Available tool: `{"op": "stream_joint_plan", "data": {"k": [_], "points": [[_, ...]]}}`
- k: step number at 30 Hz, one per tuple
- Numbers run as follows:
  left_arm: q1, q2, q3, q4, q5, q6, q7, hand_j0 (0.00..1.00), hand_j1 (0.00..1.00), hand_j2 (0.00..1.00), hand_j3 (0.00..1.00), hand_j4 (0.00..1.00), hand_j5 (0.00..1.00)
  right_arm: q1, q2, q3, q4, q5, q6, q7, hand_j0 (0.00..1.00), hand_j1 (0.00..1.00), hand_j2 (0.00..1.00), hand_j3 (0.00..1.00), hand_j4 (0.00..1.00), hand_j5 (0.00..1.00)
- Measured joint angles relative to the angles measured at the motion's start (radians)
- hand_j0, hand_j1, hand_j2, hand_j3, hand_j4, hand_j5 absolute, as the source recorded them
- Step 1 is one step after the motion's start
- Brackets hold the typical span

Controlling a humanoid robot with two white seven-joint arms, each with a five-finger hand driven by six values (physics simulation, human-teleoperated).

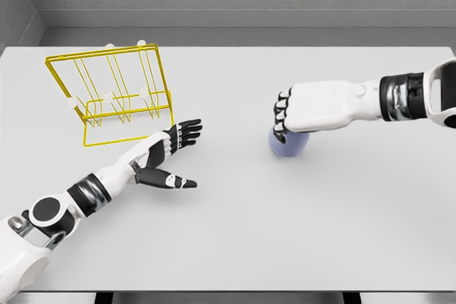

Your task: Place the cup on the cup holder with both arms

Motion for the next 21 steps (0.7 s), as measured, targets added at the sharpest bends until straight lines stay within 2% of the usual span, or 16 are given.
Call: {"op": "stream_joint_plan", "data": {"k": [12,13,15,19,21], "points": [[0.002,-0.002,0.0,-0.008,-0.001,0.0,0.0,1.0,1.0,1.0,1.0,1.0,1.0,0.009,0.006,0.005,-0.009,-0.01,0.0,0.0,0.54,0.54,0.54,0.54,0.54,0.54],[0.002,-0.001,0.0,-0.009,-0.001,0.0,0.0,1.0,1.0,1.0,1.0,1.0,1.0,0.009,0.005,0.005,-0.009,-0.011,0.0,0.0,0.57,0.57,0.57,0.57,0.57,0.57],[0.002,-0.002,-0.001,-0.009,-0.001,0.0,0.0,1.0,1.0,1.0,1.0,1.0,1.0,0.011,0.005,0.004,-0.009,-0.013,0.0,0.0,0.99,0.99,0.99,0.99,0.99,0.99],[0.002,-0.002,0.0,-0.009,-0.001,0.0,0.0,1.0,1.0,1.0,1.0,1.0,1.0,0.012,0.0,-0.015,-0.009,-0.014,0.0,0.0,1.0,1.0,1.0,1.0,1.0,1.0],[0.002,-0.002,0.0,-0.009,-0.001,0.0,0.0,1.0,1.0,1.0,1.0,1.0,1.0,0.018,-0.011,-0.07,-0.007,-0.043,0.0,0.0,1.0,1.0,1.0,1.0,1.0,1.0]]}}
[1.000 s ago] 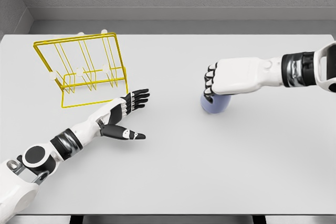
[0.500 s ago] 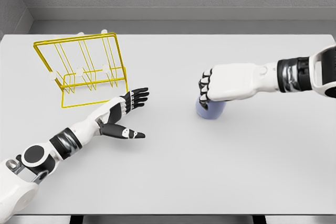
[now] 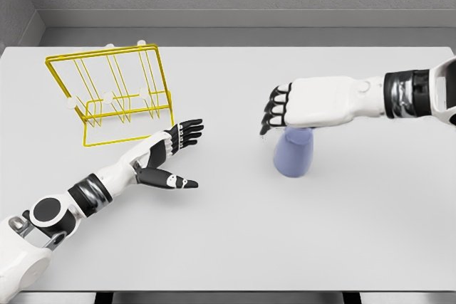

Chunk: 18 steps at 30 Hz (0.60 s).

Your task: Place the cup on the cup holder with both arms

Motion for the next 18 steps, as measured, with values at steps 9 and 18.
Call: {"op": "stream_joint_plan", "data": {"k": [9,18], "points": [[-0.002,-0.011,-0.001,-0.001,-0.002,0.0,0.0,1.0,1.0,1.0,1.0,1.0,1.0,0.363,-0.061,-0.419,0.07,-0.203,0.002,0.0,1.0,1.0,1.0,1.0,1.0,1.0],[-0.04,-0.056,-0.01,0.003,-0.007,0.004,0.0,1.0,1.0,1.0,1.0,1.0,1.0,0.653,-0.011,-0.726,0.096,-0.341,-0.001,0.0,1.0,1.0,1.0,1.0,1.0,1.0]]}}
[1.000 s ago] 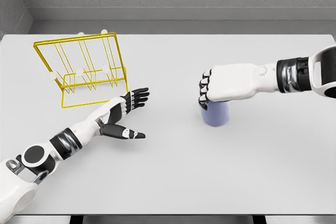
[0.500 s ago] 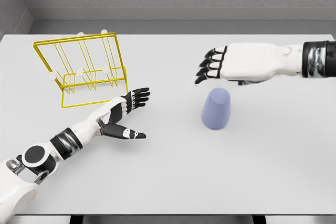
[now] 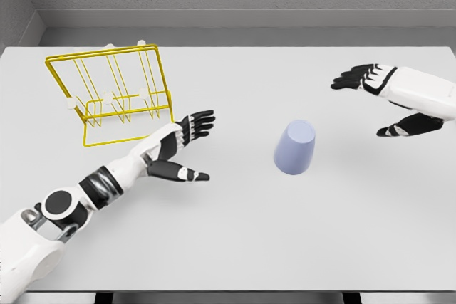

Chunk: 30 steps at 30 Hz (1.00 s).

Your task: Place the cup on the cup holder with both arms

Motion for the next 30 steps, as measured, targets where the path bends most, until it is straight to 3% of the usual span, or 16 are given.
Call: {"op": "stream_joint_plan", "data": {"k": [6,11,17,30], "points": [[-0.083,-0.052,-0.043,0.021,-0.004,0.006,0.003,1.0,1.0,1.0,1.0,1.0,1.0,0.011,0.08,-0.071,0.064,-0.011,0.001,0.0,1.0,1.0,1.0,1.0,1.0,1.0],[-0.16,-0.13,-0.084,0.088,-0.015,0.032,0.008,1.0,1.0,1.0,1.0,1.0,1.0,0.015,0.102,-0.094,0.092,-0.012,0.001,0.0,1.0,1.0,1.0,1.0,1.0,1.0],[-0.173,-0.228,-0.094,0.149,-0.064,0.086,0.009,1.0,1.0,1.0,1.0,1.0,1.0,0.018,0.115,-0.1,0.099,-0.012,0.001,0.0,1.0,1.0,1.0,1.0,1.0,1.0],[-0.187,-0.338,-0.097,0.17,-0.112,0.145,0.01,1.0,1.0,1.0,1.0,1.0,1.0,0.017,0.123,-0.101,0.098,-0.012,0.001,0.0,1.0,1.0,1.0,1.0,1.0,1.0]]}}
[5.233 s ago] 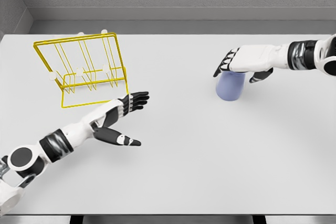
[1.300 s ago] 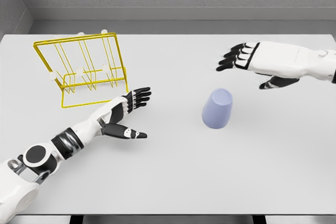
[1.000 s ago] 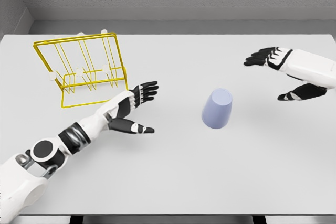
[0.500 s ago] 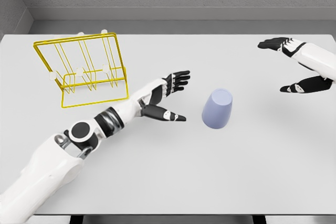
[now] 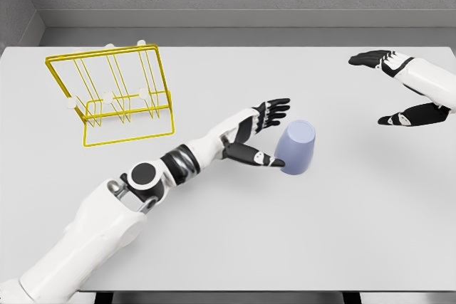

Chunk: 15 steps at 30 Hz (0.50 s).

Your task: Place the cup on the cup holder with both arms

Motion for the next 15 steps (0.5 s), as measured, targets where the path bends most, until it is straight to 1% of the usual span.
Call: {"op": "stream_joint_plan", "data": {"k": [4,15], "points": [[-0.003,-0.019,0.003,0.01,-0.015,0.031,0.0,1.0,1.0,1.0,1.0,1.0,1.0,0.002,0.0,0.0,0.002,0.0,0.0,0.0,1.0,1.0,1.0,1.0,1.0,1.0],[-0.014,-0.06,0.01,0.094,-0.021,0.037,0.0,1.0,1.0,1.0,1.0,1.0,1.0,0.0,0.0,-0.001,0.016,0.0,0.0,0.0,1.0,1.0,1.0,1.0,1.0,1.0]]}}
